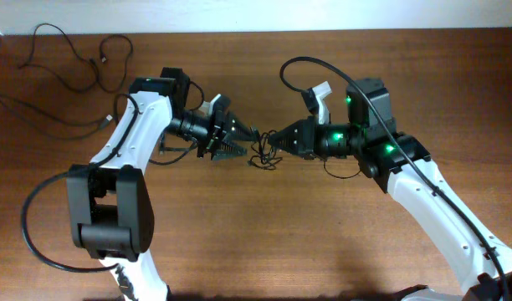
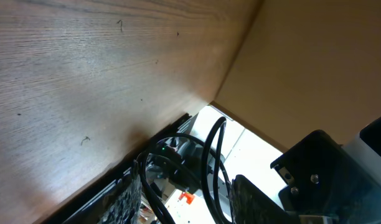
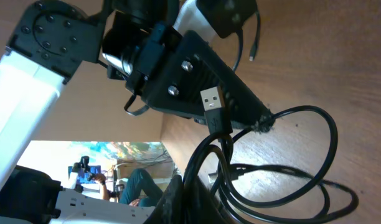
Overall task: Untangle cables
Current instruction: 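Lift the coiled bundle with both grippers and pull strands apart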
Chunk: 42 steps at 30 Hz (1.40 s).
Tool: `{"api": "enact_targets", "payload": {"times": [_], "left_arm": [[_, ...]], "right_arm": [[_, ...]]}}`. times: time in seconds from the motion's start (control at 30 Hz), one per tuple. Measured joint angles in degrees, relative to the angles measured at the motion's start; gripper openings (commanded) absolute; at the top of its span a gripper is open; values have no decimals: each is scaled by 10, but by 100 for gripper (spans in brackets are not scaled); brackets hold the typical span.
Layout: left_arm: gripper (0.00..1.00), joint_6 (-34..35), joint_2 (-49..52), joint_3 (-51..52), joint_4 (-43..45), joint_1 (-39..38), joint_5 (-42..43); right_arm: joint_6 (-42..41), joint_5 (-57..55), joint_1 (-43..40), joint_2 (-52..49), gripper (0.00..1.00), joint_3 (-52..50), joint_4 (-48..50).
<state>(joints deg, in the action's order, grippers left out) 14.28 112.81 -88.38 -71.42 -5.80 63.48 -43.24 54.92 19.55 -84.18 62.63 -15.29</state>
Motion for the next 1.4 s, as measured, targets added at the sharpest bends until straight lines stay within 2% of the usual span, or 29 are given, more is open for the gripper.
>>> {"api": "enact_targets", "payload": {"times": [0.07, 0.13, 0.23, 0.3, 0.33, 0.37, 0.57, 0.6, 0.67, 0.7, 0.73, 0.9, 0.97, 1.07, 1.17, 1.2, 1.3, 1.4], "left_arm": [[44, 0, 0, 0, 0, -7, 1], [44, 0, 0, 0, -2, -12, 5], [33, 1, 0, 0, -2, -14, 16], [16, 0, 0, 0, -2, -14, 19], [2, -2, 0, 0, -2, -14, 21], [0, 0, 0, 0, -2, -14, 22], [0, 0, 0, 0, -1, -14, 17], [0, 0, 0, 0, -1, -14, 5], [0, 0, 0, 0, 7, -14, -12], [0, 2, 0, 0, 31, -13, -34], [0, 11, 0, 1, 41, -12, -61], [0, 118, 0, 1, 50, 2, -313], [0, 130, 0, 1, 50, 3, -338], [0, 128, 0, 1, 50, 3, -308], [0, 110, 0, 1, 50, 2, -213], [0, 104, 0, 1, 50, 3, -159], [0, 101, 0, 1, 49, 2, -74], [0, 99, 0, 1, 48, 2, -21]], "right_arm": [[-4, 0, 0, 0, 4, 0, 10], [-5, 0, 0, 0, 4, 0, 10], [-5, 0, 11, 0, 4, 0, 11], [-6, -5, 19, 0, 4, 0, 11], [-5, -8, 20, 0, 4, 0, 11], [-6, -10, 20, 0, 4, 0, 12], [-3, -25, 20, 0, 4, 0, 6], [-1, -31, 20, 0, 8, 0, 4], [6, -40, 20, 0, 31, 0, -5], [22, -52, 20, 0, 40, 0, -20], [36, -62, 20, 0, 41, 1, -37], [89, -223, 17, -1, 40, 2, -203], [93, -259, 13, -1, 41, 2, -218], [95, -266, 13, -1, 44, 2, -213], [99, -266, 34, -1, 50, 2, -211], [99, -266, 40, -1, 50, 2, -211], [93, -292, 61, -6, 50, 2, -211], [85, -309, 68, -28, 50, 2, -200]]}}
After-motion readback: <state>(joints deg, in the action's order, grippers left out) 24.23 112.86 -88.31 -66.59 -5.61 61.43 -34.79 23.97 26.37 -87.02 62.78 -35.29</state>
